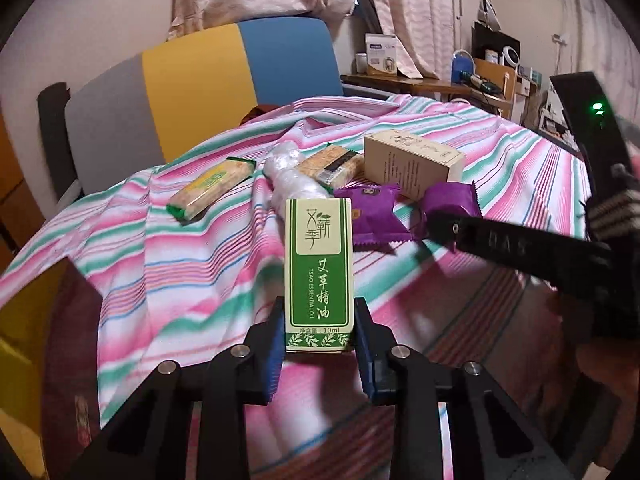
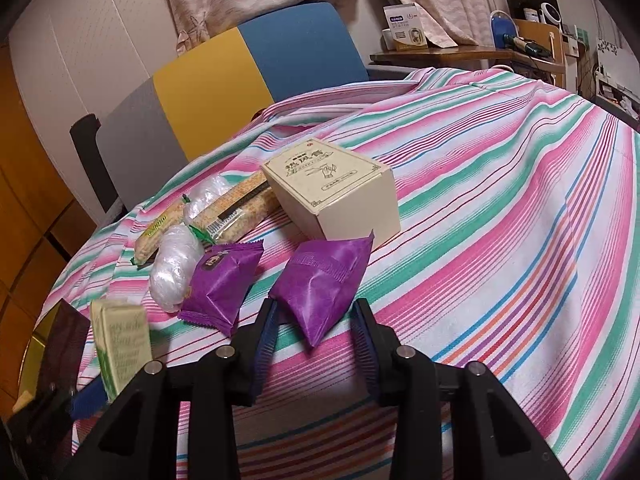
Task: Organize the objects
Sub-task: 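Grasp the green essential-oil box with the left gripper while the right holds the purple packet, then carry the green box and purple packet into the gold tray and release both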
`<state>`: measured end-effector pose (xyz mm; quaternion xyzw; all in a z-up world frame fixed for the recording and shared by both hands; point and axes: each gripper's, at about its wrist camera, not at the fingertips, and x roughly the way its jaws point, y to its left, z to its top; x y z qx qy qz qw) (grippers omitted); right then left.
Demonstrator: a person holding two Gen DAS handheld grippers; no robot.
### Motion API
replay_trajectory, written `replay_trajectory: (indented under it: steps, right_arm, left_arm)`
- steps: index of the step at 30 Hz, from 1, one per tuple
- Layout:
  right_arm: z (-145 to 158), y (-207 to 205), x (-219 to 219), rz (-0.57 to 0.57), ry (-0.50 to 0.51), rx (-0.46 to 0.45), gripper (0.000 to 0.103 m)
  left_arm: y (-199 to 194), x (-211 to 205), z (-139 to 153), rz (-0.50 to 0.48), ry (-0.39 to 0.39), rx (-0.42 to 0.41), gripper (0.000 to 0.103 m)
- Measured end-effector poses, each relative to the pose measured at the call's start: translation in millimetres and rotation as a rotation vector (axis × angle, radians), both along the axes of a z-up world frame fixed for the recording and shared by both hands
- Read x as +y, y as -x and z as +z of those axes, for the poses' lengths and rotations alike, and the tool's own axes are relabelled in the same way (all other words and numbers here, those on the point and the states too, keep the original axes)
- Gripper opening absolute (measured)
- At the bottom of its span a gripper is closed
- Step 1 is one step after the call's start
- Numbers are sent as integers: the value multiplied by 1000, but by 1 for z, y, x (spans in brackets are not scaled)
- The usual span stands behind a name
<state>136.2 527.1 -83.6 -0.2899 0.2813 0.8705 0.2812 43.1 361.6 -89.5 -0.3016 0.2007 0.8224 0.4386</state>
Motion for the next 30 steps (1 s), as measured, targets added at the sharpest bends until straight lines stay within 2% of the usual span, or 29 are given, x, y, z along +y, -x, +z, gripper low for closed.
replay_trajectory:
  steps: [3,8,14,18,25,27,29,30]
  right_arm:
    - [4,-6,2,-34,-13,9,51]
    - [9,10,2,4,-25,-46,52]
    - [10,27,17,-4,-11,-91,53]
    - [4,27,20,-11,0,-90,43]
    - [8,12,-3,30,-26,-57,42]
    - [9,3,-12,27,-41,-52,42]
    - [11,-3,-18,17,-56,-47,42]
    - [11,-5,-19,12,-58,-46,42]
  left_arm:
    - [-2,-8,-1,10,-11,-12,31]
    - [-1,-15,-7,21,0,-50,31]
    - [-3,-24,-11,32,-6,-73,31]
    - [-5,-28,-11,35,-12,-76,31]
    - [-5,-28,-11,37,-8,-75,32]
    - [-3,-28,-11,49,-4,-79,37]
    - [1,-29,-10,77,-2,-92,47]
    - [5,-29,-9,83,-7,-115,47]
